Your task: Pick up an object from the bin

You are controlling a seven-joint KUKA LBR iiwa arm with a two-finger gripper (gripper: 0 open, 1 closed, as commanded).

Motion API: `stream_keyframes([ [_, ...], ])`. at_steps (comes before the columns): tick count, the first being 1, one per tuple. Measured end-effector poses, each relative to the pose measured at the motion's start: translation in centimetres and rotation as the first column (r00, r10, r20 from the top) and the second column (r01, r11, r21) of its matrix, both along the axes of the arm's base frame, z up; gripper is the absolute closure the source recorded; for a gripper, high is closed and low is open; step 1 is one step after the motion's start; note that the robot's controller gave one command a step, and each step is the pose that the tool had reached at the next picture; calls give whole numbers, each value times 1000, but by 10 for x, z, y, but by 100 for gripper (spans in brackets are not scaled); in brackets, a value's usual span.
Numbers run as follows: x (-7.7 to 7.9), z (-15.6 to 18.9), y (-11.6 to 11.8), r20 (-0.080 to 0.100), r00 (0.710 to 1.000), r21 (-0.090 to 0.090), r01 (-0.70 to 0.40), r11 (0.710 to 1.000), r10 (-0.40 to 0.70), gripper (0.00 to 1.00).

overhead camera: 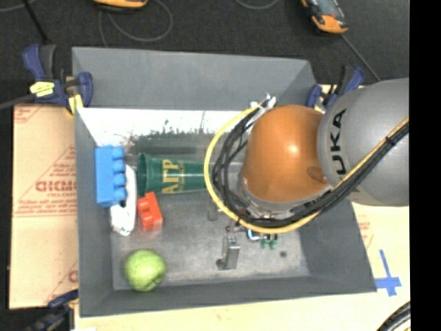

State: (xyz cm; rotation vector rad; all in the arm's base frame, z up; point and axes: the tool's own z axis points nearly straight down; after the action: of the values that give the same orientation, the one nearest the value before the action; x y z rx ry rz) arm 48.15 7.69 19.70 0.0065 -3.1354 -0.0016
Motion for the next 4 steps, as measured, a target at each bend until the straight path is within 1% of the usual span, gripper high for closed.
stream_keyframes([
  [1,2,4,0,8,1000,1,2,1000,-2,0],
  [2,25,25,-4,4,1000,0,23,1000,-23,0],
  [3,68,7,-55,17,1000,-1,7,1000,-7,0],
  [4,72,34,-58,-1,999,-2,50,999,-50,0],
])
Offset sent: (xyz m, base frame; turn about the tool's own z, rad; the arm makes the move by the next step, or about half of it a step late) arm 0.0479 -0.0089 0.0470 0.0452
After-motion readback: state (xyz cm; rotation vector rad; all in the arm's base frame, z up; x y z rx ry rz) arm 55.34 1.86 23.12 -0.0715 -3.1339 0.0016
